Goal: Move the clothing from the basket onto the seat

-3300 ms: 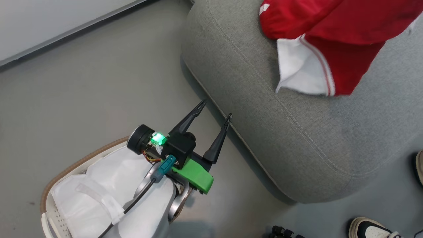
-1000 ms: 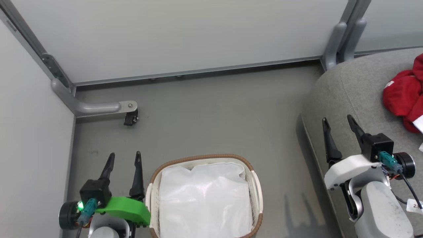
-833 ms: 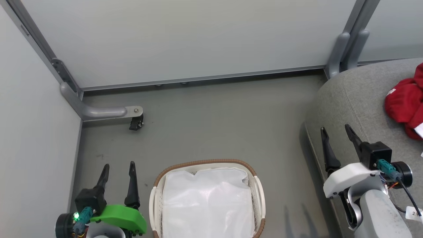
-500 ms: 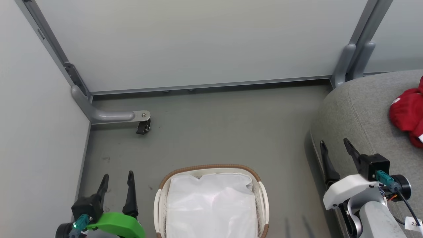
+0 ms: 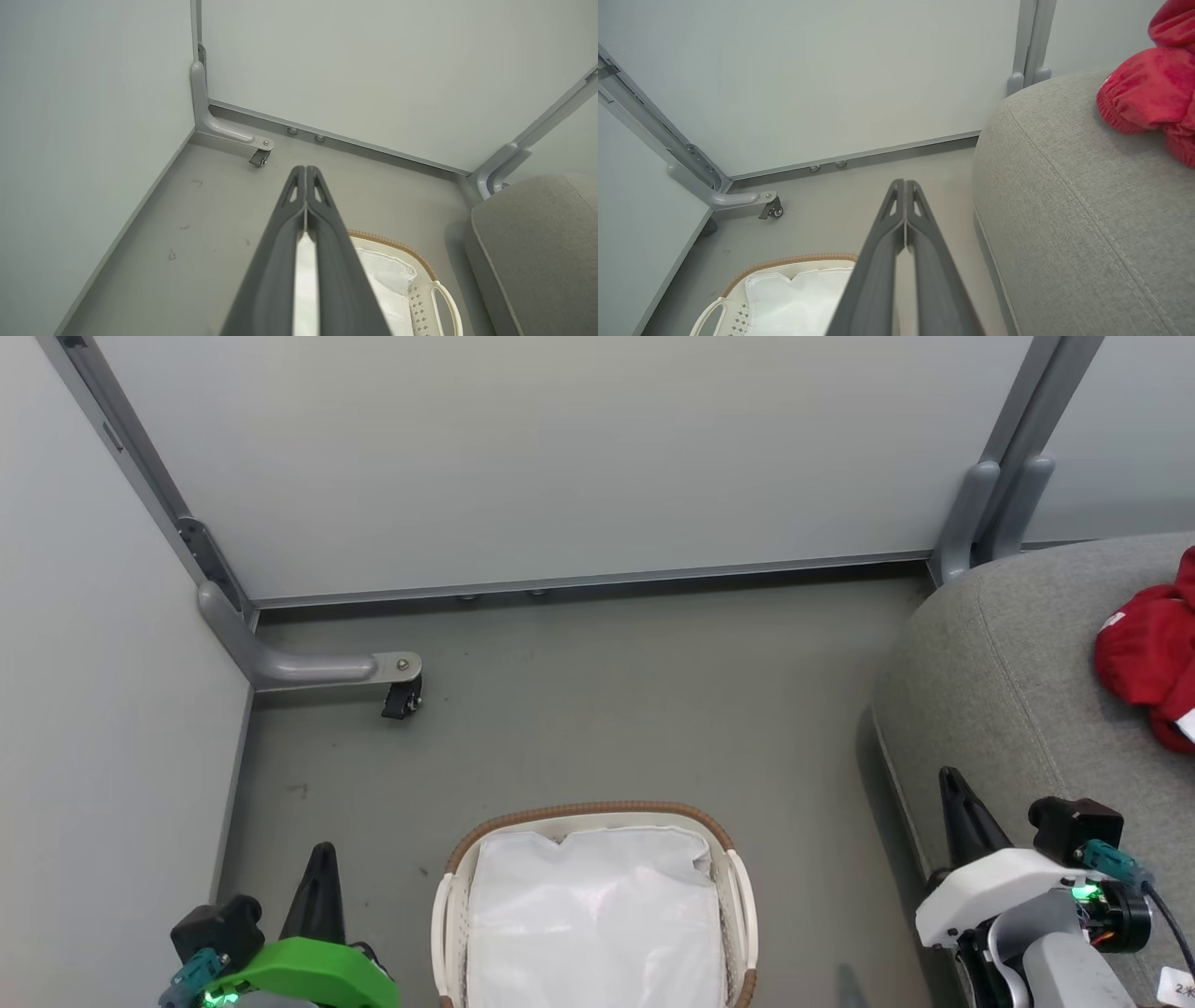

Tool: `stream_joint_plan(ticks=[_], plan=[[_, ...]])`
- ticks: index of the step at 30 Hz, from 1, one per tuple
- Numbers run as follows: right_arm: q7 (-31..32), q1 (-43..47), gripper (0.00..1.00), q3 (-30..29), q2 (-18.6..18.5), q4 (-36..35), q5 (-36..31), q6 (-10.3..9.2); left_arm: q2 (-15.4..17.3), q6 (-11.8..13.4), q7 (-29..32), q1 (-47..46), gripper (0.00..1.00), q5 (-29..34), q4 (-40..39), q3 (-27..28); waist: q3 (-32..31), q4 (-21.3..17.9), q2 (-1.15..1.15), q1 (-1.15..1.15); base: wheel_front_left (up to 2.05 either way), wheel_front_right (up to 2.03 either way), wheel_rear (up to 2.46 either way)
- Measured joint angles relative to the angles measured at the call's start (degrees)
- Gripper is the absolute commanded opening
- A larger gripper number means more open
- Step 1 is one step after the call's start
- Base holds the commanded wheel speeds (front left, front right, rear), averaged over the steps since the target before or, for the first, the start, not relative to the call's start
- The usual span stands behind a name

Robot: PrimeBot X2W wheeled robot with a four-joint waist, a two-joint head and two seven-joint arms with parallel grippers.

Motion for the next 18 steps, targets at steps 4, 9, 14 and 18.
stream_joint_plan(ticks=[4,9,14,18], plan=[[0.88,0.17,0.00,0.03,-0.02,-1.00,4.68,0.00,0.00,-0.08,0.96,0.00,0.00,-4.02,-0.69,0.60,-0.06,-0.18,0.00,0.00,0.00,0.00,0.00],[1.93,0.81,0.00,0.05,-0.05,-2.05,9.99,-0.01,0.00,-0.23,2.24,-0.01,0.00,-8.69,-1.64,1.25,-0.15,-0.40,0.00,0.00,0.00,0.00,0.00],[3.07,1.19,0.00,0.02,-0.12,-3.00,14.93,-0.01,0.00,-0.31,3.43,-0.01,0.00,-12.78,-2.26,1.74,-0.23,-0.61,0.00,0.00,0.00,0.00,0.00],[4.03,1.26,0.00,-0.03,-0.18,-3.71,18.78,-0.01,0.00,-0.33,4.25,-0.02,0.00,-16.19,-2.98,2.23,-0.29,-0.78,0.00,0.00,0.00,0.00,0.00]])
